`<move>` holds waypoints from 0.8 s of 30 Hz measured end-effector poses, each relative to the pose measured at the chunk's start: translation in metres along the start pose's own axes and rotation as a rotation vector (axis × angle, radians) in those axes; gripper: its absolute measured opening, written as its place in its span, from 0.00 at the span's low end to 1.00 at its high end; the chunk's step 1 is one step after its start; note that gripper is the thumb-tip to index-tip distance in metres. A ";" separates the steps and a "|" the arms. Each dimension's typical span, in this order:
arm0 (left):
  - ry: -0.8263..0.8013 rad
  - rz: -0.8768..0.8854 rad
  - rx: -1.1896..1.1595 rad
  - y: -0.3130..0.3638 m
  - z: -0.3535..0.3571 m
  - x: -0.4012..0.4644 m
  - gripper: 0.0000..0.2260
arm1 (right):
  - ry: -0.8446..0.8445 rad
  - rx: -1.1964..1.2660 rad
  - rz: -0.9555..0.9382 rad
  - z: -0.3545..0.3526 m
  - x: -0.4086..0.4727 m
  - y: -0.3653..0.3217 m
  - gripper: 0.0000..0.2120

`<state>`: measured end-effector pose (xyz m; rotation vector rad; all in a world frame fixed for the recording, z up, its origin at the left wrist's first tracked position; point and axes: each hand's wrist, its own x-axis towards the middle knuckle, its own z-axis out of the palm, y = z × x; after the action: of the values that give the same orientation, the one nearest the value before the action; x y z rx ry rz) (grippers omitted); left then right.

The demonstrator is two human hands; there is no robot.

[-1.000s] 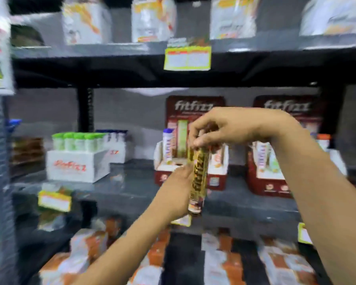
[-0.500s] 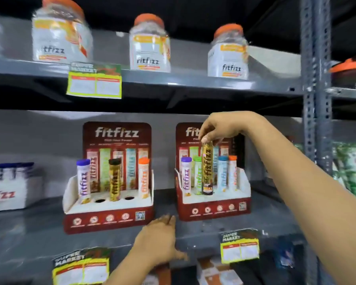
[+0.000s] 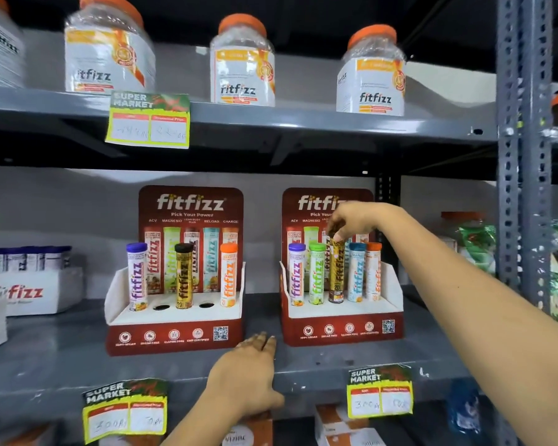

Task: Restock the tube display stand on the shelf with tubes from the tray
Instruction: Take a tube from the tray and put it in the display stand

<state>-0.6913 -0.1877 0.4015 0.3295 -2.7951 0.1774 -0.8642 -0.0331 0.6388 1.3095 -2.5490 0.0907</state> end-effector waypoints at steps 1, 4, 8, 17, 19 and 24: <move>0.000 0.003 -0.004 0.000 0.000 0.000 0.44 | -0.006 0.005 -0.004 0.001 0.001 0.002 0.16; -0.007 0.013 -0.010 0.000 -0.002 0.000 0.44 | -0.013 0.017 -0.011 0.001 0.002 0.005 0.17; -0.014 0.007 -0.006 0.001 -0.002 0.000 0.43 | -0.064 0.016 -0.016 0.005 0.002 0.008 0.17; 0.014 -0.088 0.023 0.005 0.002 -0.001 0.45 | -0.057 0.057 0.035 0.021 0.006 0.004 0.15; 0.019 -0.089 0.021 0.007 0.001 -0.002 0.45 | -0.066 0.033 0.059 0.021 0.005 0.001 0.16; 0.119 -0.014 0.071 0.007 -0.012 -0.023 0.42 | 0.096 -0.085 0.112 0.007 -0.014 -0.026 0.22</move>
<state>-0.6686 -0.1741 0.4049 0.3433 -2.6735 0.2847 -0.8369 -0.0390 0.6260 1.1047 -2.5138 0.0648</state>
